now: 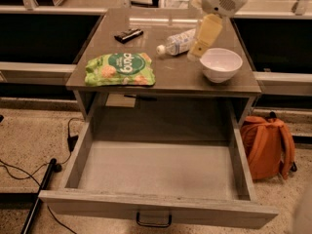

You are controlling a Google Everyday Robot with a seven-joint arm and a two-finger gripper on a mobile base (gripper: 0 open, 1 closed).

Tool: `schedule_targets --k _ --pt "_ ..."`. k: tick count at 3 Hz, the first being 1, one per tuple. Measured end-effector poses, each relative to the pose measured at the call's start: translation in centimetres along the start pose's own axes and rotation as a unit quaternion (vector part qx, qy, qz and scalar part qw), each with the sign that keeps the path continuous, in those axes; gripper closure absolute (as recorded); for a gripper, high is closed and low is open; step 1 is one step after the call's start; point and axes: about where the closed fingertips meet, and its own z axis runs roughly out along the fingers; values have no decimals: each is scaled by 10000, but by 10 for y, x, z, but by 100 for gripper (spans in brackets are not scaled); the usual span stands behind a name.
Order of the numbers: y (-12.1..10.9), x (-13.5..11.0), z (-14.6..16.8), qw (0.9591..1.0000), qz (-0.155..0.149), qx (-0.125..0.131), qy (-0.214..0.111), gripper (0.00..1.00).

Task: Place rxbar chocolate into top drawer

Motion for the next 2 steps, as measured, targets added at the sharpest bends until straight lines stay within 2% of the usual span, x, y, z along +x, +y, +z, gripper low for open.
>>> schedule_targets --k 1,2 --pt "-63 -35 38 9980 144 326 -521 0" --pt "-116 -55 61 9857 854 791 -1216 0"
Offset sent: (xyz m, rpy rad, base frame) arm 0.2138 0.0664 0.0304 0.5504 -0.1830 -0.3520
